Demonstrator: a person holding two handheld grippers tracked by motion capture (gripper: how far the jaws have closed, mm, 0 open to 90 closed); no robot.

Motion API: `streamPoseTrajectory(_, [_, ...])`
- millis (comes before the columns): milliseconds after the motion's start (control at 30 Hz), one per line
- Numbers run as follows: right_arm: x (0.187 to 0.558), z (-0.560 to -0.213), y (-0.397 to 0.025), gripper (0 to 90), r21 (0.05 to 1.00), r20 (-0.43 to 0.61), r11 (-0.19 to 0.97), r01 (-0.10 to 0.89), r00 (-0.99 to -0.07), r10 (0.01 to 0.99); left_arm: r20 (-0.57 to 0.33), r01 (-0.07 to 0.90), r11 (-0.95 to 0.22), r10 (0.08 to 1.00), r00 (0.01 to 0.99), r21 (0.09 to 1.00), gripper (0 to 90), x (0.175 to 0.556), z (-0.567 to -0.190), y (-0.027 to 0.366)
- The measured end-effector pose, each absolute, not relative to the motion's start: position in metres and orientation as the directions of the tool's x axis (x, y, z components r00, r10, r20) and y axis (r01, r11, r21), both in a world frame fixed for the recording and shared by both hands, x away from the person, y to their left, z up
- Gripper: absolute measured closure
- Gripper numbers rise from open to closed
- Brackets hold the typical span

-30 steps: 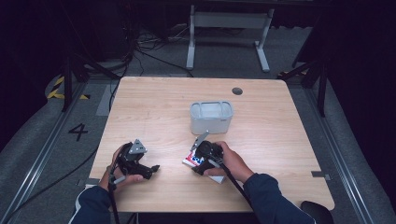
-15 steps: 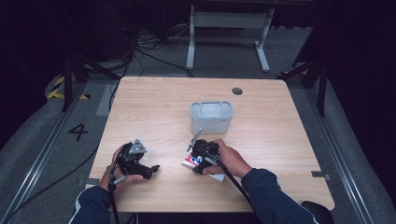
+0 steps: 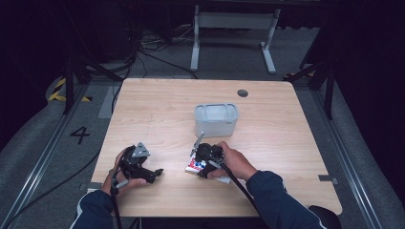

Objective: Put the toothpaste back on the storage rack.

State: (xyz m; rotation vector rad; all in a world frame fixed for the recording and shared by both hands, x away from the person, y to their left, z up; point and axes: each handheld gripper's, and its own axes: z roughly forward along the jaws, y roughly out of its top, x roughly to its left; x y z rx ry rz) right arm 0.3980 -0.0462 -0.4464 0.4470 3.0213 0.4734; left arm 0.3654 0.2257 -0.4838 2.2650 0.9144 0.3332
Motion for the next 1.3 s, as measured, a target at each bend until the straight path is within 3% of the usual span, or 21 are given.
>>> streamPoseTrajectory(500, [0.388, -0.441, -0.061, 59.7, 0.37, 0.008, 0.894, 0.251, -0.964, 0.267, -0.009, 0.521, -0.536, 0.691, 0.723, 0.664, 0.5, 0.365, -0.484, 0.226])
streamPoseTrajectory(1300, [0.391, -0.42, -0.098, 63.7, 0.545, 0.04, 0.79, 0.28, -0.95, 0.309, -0.011, 0.523, -0.535, 0.692, 0.722, 0.664, 0.5, 0.365, -0.484, 0.226])
